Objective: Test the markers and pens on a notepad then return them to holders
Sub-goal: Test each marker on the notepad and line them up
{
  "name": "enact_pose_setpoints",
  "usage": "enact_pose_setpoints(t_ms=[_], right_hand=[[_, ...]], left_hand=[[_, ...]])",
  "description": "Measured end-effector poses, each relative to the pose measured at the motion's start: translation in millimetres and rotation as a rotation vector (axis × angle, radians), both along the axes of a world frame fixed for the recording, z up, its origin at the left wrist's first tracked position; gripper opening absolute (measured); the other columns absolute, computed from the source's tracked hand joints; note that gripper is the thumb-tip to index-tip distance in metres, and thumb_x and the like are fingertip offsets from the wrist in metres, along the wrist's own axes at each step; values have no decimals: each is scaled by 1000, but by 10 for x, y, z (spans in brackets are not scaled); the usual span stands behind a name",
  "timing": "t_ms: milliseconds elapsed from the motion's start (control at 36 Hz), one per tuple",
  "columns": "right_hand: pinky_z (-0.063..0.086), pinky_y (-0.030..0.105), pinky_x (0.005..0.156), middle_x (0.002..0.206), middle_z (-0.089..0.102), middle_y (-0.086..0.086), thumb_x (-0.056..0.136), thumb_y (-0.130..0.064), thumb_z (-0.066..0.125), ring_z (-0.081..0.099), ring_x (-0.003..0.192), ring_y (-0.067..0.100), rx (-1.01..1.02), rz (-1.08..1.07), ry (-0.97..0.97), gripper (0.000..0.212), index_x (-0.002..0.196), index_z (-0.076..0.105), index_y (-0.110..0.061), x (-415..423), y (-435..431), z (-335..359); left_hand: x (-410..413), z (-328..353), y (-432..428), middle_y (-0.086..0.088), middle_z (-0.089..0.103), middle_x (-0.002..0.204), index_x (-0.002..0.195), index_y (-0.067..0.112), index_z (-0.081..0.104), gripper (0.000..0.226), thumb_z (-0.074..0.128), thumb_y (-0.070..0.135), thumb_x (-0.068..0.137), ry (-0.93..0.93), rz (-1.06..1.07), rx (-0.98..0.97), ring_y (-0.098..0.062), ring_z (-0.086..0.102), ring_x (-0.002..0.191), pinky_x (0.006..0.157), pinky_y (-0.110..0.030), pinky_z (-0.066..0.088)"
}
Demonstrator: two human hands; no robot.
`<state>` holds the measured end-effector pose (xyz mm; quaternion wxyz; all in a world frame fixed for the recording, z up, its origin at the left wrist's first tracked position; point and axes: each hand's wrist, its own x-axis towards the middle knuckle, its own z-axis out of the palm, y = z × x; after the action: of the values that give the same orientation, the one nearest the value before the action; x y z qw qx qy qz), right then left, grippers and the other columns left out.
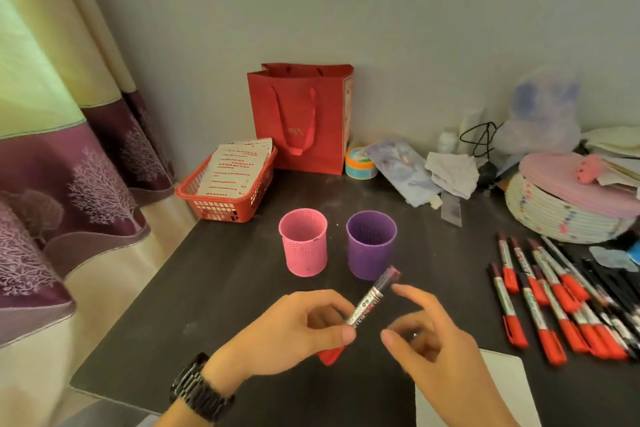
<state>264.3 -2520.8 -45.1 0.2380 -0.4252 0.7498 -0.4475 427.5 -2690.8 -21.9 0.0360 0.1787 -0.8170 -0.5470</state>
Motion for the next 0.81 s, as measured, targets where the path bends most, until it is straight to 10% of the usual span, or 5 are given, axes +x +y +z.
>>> enact_pose_setpoints(t_ms=[306,417,500,806], right_hand=[[32,-4,80,111,45,-36,95,-54,56,48,93,-14,227,72,333,43,120,23,-66,163,-14,-404],[31,4,86,118,40,-32,93,-50,61,47,107,-2,248,114,462,38,128,49,-56,222,20,-521],[37,10,70,102,62,-17,68,-27,91,61,81,13,145,58,547,36,99,75,-37,254,45,-633],[45,23,70,103,66,-7,72,-17,88,59,80,15,11,23,652,30,99,79,-24,236,58,-816]], left_hand=[[316,-359,-271,14,71,88,105,38,60,22,69,46,87,-260,402,-217,0,65,75,78,-26,54],[512,-458,-319,18,65,95,119,39,51,34,68,44,89,-397,503,-401,-2,61,89,85,-26,49],[694,-525,-354,19,59,95,123,40,49,36,65,44,91,-464,567,-493,2,55,85,73,-20,44],[1113,-710,-217,22,53,96,121,52,47,30,57,52,92,-527,682,-548,0,55,86,73,-24,50]])
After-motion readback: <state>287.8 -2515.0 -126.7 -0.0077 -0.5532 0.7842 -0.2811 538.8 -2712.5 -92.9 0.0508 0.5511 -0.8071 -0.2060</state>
